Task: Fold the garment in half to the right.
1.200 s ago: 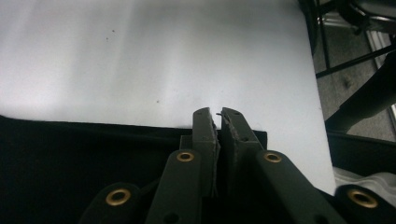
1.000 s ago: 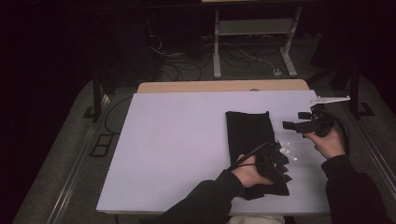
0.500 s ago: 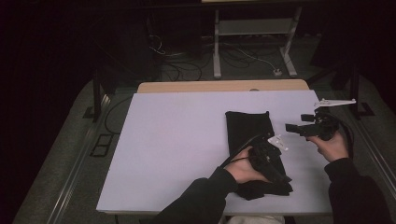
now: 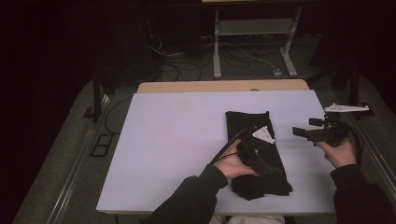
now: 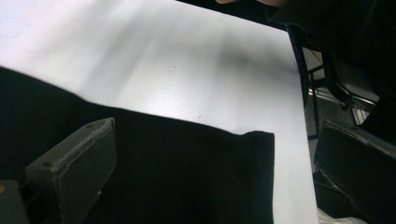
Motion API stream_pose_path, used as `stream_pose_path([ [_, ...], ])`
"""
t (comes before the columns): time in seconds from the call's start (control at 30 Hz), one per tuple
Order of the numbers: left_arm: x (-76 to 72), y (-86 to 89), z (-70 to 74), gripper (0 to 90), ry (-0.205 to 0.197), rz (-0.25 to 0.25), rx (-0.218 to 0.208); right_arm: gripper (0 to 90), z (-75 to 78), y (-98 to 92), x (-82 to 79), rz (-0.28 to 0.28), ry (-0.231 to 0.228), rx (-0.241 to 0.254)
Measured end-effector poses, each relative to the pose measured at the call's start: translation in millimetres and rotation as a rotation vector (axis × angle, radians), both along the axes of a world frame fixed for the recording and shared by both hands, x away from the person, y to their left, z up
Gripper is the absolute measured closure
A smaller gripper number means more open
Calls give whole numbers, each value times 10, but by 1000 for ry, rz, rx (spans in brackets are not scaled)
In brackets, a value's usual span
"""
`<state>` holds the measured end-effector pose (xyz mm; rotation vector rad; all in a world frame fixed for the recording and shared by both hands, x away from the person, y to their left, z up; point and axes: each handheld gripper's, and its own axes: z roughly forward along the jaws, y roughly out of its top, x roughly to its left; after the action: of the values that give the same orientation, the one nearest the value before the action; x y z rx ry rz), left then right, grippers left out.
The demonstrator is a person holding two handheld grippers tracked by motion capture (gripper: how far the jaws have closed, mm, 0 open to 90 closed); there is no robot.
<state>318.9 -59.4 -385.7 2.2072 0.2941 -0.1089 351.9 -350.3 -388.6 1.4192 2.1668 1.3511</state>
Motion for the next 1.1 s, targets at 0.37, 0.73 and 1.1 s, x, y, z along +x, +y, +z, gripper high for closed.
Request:
stream_pose_path([
  [0.37,116,403,44,0,-12,75,-16,0,-38,-28,-110,-4,-9,-17],
  [0.73,151,708,19,0,-30,128,-14,0,-45,-1,-194,5,-19,-34],
  [1.1,169,905,39,0,-56,169,-5,0,-39,28,-297,23,-37,-32],
])
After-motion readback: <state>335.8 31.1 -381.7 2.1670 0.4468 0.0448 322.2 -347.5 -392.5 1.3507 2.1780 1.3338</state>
